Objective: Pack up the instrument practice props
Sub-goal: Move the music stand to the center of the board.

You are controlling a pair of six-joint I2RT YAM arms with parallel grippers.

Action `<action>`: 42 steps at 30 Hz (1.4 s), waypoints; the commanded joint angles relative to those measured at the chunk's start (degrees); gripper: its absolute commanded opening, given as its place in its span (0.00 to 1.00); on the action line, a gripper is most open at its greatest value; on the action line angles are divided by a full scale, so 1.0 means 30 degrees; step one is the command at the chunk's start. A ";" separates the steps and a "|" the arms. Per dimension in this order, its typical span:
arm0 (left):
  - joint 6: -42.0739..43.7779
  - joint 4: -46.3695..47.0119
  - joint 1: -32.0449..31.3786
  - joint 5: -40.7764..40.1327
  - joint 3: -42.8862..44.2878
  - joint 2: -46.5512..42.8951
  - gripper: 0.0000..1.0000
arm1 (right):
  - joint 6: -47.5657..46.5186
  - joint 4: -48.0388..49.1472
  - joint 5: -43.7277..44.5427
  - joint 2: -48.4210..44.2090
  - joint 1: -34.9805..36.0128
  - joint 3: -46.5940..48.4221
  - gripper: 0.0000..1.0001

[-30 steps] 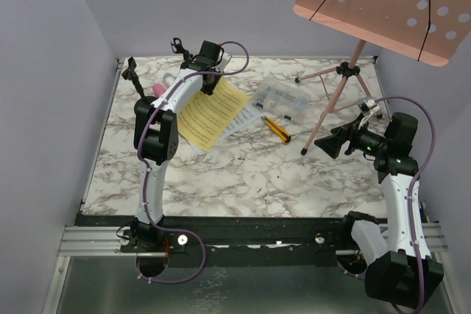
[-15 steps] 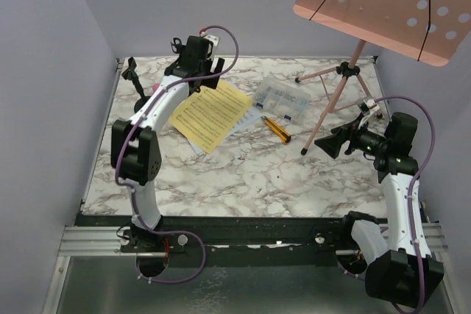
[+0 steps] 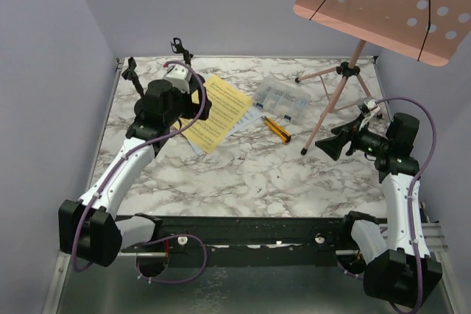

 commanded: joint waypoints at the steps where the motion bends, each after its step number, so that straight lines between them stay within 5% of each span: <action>1: -0.0939 0.0484 -0.0012 0.2776 -0.2757 -0.2336 0.99 | -0.1135 -0.0656 -0.1325 -0.0008 -0.0157 0.0010 1.00; 9: -0.1060 0.3177 -0.0012 0.4103 -0.7236 -0.5410 0.99 | -0.6877 -0.4376 -0.2469 0.0480 -0.0164 0.1877 1.00; 13: -0.0935 0.3311 -0.0012 0.4655 -0.7378 -0.5833 0.99 | -0.5981 -0.3129 -0.1755 0.1018 -0.0157 0.2680 1.00; 29: -0.1554 0.4208 -0.0041 0.6569 -0.7770 -0.6245 0.99 | 0.2115 1.0293 0.1725 0.3718 -0.0579 0.0853 1.00; 37: -0.1557 0.4447 -0.0070 0.6553 -0.7940 -0.6370 0.99 | 0.9005 2.1695 0.0398 0.4883 -0.1997 -0.1990 1.00; 42: -0.1618 0.4562 -0.0100 0.6736 -0.7984 -0.6196 0.99 | 0.9747 2.6729 0.0245 0.5315 -0.2485 -0.2950 0.98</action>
